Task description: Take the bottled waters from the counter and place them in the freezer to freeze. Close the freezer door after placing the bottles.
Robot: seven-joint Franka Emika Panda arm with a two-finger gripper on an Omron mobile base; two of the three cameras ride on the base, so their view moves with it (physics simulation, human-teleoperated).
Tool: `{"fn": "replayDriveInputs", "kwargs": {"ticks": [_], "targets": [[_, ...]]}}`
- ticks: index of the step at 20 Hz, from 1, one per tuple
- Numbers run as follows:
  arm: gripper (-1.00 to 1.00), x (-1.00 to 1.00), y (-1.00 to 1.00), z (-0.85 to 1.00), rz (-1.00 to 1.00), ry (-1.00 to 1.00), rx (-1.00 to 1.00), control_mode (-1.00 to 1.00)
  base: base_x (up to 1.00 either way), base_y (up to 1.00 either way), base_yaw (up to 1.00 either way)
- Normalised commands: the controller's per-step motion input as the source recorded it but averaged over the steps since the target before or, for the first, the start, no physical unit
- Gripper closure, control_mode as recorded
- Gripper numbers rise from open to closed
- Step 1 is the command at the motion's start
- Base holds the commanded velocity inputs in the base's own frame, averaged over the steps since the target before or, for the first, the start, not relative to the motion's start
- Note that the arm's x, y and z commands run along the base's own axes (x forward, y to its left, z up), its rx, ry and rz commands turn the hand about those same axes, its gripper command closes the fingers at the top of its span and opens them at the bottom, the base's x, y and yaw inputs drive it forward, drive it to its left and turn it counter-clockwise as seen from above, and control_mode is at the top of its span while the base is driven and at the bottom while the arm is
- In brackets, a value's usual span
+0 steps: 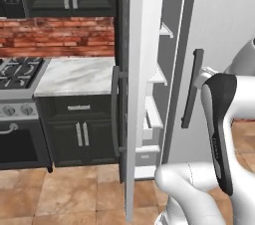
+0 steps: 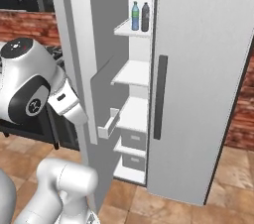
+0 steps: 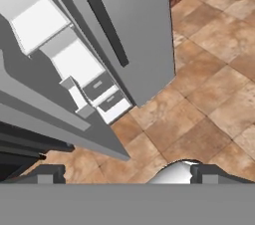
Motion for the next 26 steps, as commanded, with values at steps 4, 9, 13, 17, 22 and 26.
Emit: {"fn": "replayDriveInputs", "kwargs": {"ticks": [4,9,13,17,22,26], "targets": [[-1.00,0.00,0.00,0.00,0.00,0.00,0.00,1.00,-0.20,0.96,0.32],[-1.00,0.00,0.00,0.00,0.00,0.00,0.00,1.00,0.03,0.38,0.37],[-1.00,0.00,0.00,0.00,0.00,0.00,0.00,1.00,0.00,0.13,0.16],[-1.00,0.00,0.00,0.00,0.00,0.00,0.00,1.00,0.26,0.20,-0.04],[-1.00,0.00,0.00,0.00,0.00,0.00,0.00,1.00,0.27,0.74,-0.16],[-1.00,0.00,0.00,0.00,0.00,0.00,0.00,1.00,-0.76,0.66,-0.20]]}}
